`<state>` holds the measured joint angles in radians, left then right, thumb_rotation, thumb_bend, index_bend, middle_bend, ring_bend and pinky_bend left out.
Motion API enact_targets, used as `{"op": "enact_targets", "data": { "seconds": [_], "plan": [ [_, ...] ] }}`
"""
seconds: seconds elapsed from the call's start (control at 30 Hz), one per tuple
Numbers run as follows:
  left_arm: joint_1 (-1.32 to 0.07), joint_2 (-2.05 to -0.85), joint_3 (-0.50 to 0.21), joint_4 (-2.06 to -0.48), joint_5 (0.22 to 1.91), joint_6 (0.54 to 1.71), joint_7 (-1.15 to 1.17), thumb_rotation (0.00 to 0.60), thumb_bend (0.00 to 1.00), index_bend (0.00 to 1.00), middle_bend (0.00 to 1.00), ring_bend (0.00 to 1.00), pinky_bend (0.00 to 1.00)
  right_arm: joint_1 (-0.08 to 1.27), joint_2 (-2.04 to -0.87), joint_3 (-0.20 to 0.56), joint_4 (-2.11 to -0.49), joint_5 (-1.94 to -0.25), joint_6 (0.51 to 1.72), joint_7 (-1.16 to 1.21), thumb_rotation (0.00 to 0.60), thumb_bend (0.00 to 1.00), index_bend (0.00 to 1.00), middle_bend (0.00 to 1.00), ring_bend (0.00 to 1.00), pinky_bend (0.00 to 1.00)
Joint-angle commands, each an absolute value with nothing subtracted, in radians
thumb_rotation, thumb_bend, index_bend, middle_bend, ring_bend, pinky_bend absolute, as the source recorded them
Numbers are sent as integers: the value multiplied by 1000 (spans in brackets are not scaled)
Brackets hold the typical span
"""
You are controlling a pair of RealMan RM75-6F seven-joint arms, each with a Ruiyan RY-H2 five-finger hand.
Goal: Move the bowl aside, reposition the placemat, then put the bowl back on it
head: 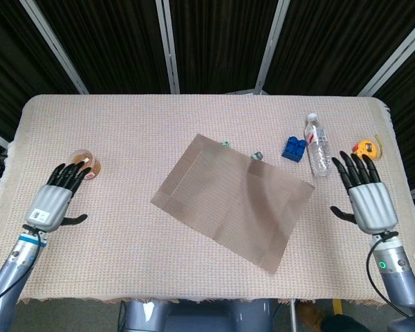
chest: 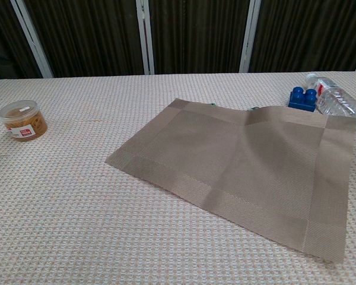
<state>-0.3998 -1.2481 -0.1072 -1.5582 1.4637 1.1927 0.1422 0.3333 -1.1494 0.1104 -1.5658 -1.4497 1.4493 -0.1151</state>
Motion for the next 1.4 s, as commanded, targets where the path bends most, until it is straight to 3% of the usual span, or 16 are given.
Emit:
{"op": "enact_targets", "data": {
  "seconds": [0.03, 0.37, 0.77, 1.4],
  "plan": [
    [-484, -1337, -117, -1472, 1508, 1119, 115, 600, 134, 180, 0, 0, 0, 273, -1135, 112, -1640, -1403, 1484, -84, 600, 0, 0, 0, 0, 0],
    [-634, -1533, -156, -1286, 1499, 1001, 166, 600, 237, 288, 0, 0, 0, 201, -1144, 72, -1724, -1411, 1521, -110, 600, 0, 0, 0, 0, 0],
    [-700, -1728, -134, -1068, 1471, 935, 118, 600, 240, 336, 0, 0, 0, 193, -1150, 87, -1717, -1428, 1518, -97, 600, 0, 0, 0, 0, 0],
    [-735, -1820, -112, -895, 1478, 938, 78, 600, 227, 355, 0, 0, 0, 183, -1154, 107, -1707, -1423, 1508, -95, 600, 0, 0, 0, 0, 0]
  ]
}}
